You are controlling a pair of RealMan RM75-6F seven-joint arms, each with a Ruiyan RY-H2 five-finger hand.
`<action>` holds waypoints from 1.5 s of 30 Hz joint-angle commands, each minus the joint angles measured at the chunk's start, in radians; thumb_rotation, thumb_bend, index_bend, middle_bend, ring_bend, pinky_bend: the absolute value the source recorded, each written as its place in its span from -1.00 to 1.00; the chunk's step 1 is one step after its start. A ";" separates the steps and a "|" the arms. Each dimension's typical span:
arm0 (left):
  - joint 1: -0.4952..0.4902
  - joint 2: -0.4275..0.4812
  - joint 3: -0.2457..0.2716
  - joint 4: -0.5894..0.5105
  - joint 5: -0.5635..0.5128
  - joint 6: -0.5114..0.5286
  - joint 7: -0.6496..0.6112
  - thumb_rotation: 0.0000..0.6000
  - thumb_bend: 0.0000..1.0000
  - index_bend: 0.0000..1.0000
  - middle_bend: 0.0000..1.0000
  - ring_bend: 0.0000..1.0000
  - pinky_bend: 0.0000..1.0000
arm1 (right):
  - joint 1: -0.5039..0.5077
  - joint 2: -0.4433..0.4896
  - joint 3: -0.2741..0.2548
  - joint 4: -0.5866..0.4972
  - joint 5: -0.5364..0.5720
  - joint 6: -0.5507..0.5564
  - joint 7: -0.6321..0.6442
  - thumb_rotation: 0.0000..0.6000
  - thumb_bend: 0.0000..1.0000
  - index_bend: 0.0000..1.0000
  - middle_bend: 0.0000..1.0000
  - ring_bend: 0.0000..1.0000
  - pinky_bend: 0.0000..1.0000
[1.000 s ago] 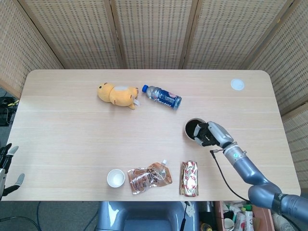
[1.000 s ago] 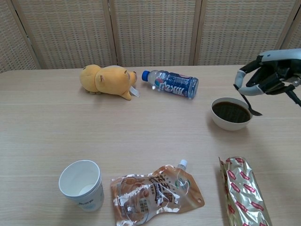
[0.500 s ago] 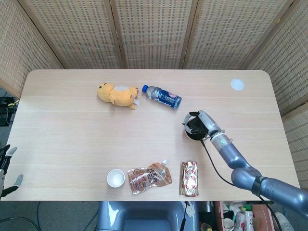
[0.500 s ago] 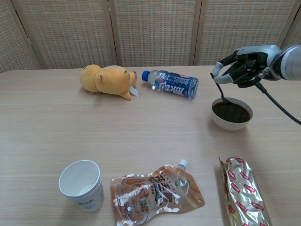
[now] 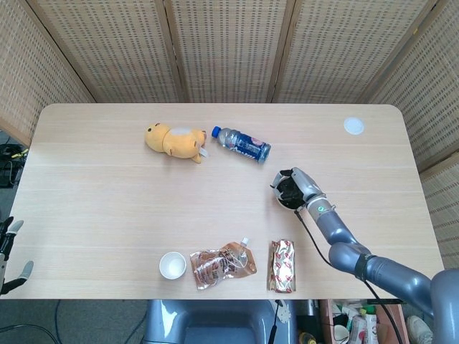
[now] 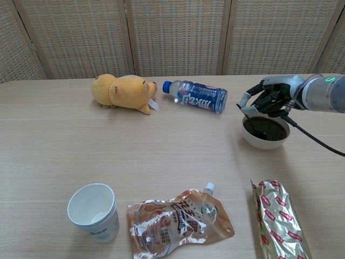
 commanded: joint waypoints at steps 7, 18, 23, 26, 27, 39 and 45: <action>-0.005 0.001 -0.001 -0.014 0.004 -0.003 0.016 1.00 -0.25 -1.00 -1.00 -1.00 -1.00 | -0.008 0.006 -0.019 0.055 -0.012 -0.029 -0.016 1.00 0.90 0.48 0.92 0.98 1.00; 0.003 0.002 0.001 -0.018 -0.007 -0.003 0.022 1.00 -0.25 -1.00 -1.00 -1.00 -1.00 | 0.035 -0.035 -0.011 0.153 0.003 -0.074 -0.039 1.00 0.90 0.48 0.92 0.98 1.00; 0.005 0.000 0.000 -0.009 -0.013 -0.005 0.014 1.00 -0.25 -1.00 -1.00 -1.00 -1.00 | 0.049 -0.047 -0.008 0.144 0.000 -0.084 -0.048 1.00 0.90 0.48 0.92 0.98 1.00; 0.004 -0.001 0.000 -0.006 -0.011 -0.006 0.009 1.00 -0.25 -1.00 -1.00 -1.00 -1.00 | 0.046 -0.038 -0.011 0.110 -0.006 -0.086 -0.051 1.00 0.90 0.49 0.92 0.98 1.00; 0.003 -0.002 0.000 -0.004 -0.011 -0.007 0.008 1.00 -0.25 -1.00 -1.00 -1.00 -1.00 | 0.043 -0.032 -0.013 0.098 -0.008 -0.085 -0.052 1.00 0.90 0.49 0.92 0.98 1.00; -0.005 -0.004 -0.002 -0.010 0.000 -0.011 0.017 1.00 -0.25 -1.00 -1.00 -1.00 -1.00 | 0.003 0.045 -0.032 0.031 -0.021 -0.075 -0.048 1.00 0.90 0.48 0.93 0.98 1.00; -0.001 -0.001 -0.001 -0.019 -0.005 -0.007 0.029 1.00 -0.25 -1.00 -1.00 -1.00 -1.00 | 0.031 0.022 -0.026 0.108 -0.003 -0.104 -0.048 1.00 0.90 0.49 0.93 0.99 1.00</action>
